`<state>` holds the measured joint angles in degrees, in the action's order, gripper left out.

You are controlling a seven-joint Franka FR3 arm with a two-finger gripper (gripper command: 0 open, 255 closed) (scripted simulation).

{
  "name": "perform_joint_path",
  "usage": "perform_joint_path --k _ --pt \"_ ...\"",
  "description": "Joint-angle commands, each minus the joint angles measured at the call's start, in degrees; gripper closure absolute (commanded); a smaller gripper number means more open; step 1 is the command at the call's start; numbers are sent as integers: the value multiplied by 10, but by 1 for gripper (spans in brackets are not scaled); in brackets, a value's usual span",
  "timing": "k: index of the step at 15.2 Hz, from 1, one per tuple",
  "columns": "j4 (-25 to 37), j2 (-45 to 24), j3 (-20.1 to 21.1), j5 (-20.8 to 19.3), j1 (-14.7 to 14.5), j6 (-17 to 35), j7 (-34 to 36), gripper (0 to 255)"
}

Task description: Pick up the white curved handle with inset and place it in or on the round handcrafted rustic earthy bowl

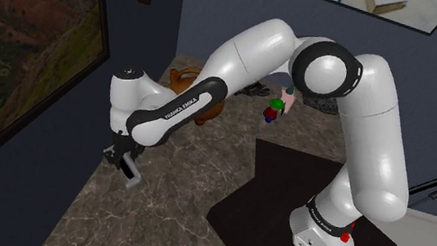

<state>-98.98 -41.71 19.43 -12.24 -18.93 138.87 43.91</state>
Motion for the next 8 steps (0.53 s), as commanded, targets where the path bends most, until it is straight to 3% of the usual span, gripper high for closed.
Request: perform_joint_path --k 1,8 --pt "-3 12 3 3 3 -9 -2 255" --pt "-6 49 15 16 12 -43 -7 255"
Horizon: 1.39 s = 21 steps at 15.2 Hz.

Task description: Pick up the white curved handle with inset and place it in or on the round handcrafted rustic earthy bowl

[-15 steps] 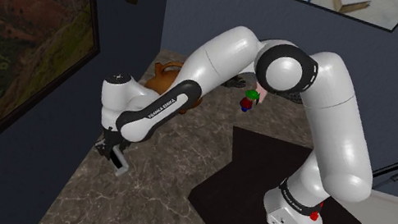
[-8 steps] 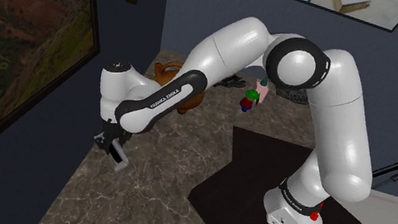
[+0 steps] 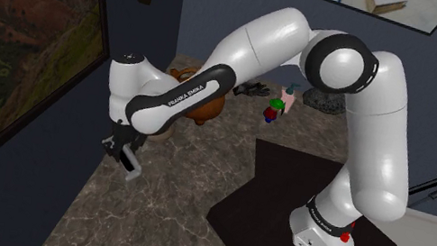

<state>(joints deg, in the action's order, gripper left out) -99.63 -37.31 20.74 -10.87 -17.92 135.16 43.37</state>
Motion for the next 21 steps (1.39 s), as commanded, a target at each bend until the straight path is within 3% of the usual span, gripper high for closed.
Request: perform_joint_path --k 1,10,21 --pt "1 11 3 4 3 -11 -2 255" --pt "6 50 15 19 11 -55 -8 255" --pt "51 29 -9 30 108 -85 -139 255"
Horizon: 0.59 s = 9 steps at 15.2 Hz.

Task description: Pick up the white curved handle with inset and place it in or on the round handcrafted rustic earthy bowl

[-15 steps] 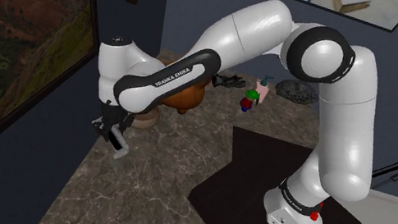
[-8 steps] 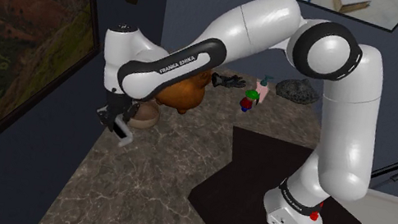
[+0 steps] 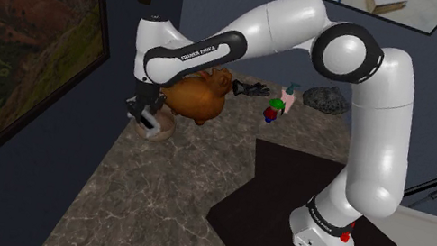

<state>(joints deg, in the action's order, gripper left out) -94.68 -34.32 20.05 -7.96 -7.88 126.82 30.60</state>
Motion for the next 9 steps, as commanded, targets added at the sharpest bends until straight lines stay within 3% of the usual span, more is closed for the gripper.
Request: perform_joint_path --k 1,9 --pt "10 -5 -4 1 16 -6 -22 255" --pt "93 -55 -22 1 63 -43 -97 255"
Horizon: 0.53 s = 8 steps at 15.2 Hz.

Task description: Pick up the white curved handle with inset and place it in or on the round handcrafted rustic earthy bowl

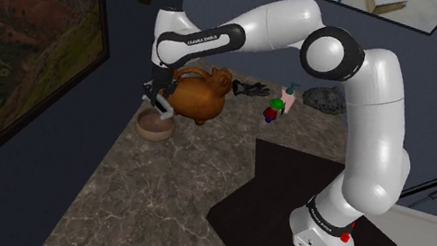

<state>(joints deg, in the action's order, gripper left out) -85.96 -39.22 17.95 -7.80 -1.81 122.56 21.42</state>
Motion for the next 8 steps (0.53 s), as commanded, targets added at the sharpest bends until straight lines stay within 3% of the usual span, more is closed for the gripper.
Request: perform_joint_path --k 1,8 --pt "4 -10 -2 -2 2 5 -5 255" --pt "-1 -41 -8 -9 -2 41 -3 255"
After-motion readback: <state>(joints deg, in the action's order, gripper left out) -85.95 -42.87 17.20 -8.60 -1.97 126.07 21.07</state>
